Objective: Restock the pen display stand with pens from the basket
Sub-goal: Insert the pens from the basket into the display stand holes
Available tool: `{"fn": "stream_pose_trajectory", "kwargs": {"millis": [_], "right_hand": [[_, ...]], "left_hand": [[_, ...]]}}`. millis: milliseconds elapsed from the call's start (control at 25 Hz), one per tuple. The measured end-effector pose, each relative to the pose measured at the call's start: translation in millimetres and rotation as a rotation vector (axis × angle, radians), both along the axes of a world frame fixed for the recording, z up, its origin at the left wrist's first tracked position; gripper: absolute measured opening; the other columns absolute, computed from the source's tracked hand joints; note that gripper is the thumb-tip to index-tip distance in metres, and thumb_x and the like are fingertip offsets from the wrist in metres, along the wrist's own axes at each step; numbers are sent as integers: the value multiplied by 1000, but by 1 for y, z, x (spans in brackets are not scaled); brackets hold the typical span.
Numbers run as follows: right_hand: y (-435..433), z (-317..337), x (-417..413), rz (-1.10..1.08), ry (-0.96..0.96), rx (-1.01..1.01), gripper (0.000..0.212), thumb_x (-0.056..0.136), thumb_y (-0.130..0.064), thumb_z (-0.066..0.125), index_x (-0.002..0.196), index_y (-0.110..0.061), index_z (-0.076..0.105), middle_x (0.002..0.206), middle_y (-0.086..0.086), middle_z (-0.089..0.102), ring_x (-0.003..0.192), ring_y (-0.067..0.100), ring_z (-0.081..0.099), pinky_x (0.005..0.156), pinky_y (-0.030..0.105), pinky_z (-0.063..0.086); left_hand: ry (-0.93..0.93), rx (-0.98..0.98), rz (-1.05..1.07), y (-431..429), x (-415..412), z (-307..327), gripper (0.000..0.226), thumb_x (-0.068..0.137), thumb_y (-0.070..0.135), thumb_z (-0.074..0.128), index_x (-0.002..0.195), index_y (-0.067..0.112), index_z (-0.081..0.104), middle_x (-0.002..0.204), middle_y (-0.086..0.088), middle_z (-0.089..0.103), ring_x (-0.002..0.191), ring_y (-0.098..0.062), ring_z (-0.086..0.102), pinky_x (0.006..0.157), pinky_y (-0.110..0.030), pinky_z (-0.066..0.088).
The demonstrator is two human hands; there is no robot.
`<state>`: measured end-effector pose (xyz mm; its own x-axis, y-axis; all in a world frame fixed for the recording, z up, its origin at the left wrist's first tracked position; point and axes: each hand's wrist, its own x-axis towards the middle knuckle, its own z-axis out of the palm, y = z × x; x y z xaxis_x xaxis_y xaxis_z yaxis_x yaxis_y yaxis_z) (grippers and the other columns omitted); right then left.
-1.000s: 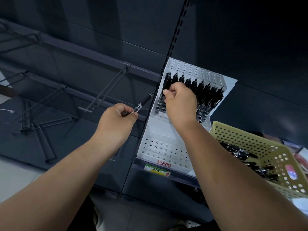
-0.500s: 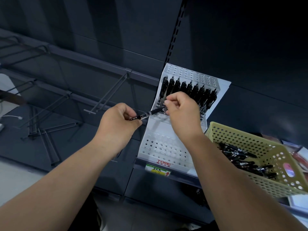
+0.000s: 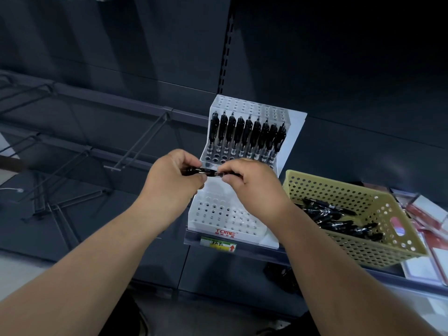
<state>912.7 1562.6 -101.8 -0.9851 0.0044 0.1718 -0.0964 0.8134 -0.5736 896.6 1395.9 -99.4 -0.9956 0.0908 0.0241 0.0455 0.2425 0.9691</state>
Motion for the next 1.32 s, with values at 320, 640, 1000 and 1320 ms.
{"fn": "stream_pose_trajectory", "kwargs": {"millis": [320,640,1000,1320], "right_hand": [[3,-2,0,50,48,129,23,96,-25,57,117,-24,66,105,-5,65,103,14,51,86,30,40],[11,20,-21,-159,100,-172,19,99,-26,51,118,-20,50,84,-11,55,82,13,59,76,37,51],[-1,26,-65,-163,209,-408,11,102,-24,44,111,-19,48,97,-1,66,70,-1,60,73,32,55],[-8,5,-86,-170,205,-328,12,101,-23,46,108,-15,50,90,3,66,79,22,65,77,48,54]], "left_hand": [[87,-100,-46,14,-1,9,14,86,10,66,86,23,63,79,-5,69,78,-28,67,74,-41,55],[171,-326,-75,10,-33,-4,30,91,23,62,120,23,58,106,10,64,95,-8,60,84,-26,47],[145,-675,-163,11,-83,-34,61,90,47,56,143,21,41,138,-2,54,119,-24,54,99,-39,43],[231,-739,-199,14,-96,-44,41,92,48,51,120,20,59,108,-2,69,108,-27,57,92,-42,46]]}}
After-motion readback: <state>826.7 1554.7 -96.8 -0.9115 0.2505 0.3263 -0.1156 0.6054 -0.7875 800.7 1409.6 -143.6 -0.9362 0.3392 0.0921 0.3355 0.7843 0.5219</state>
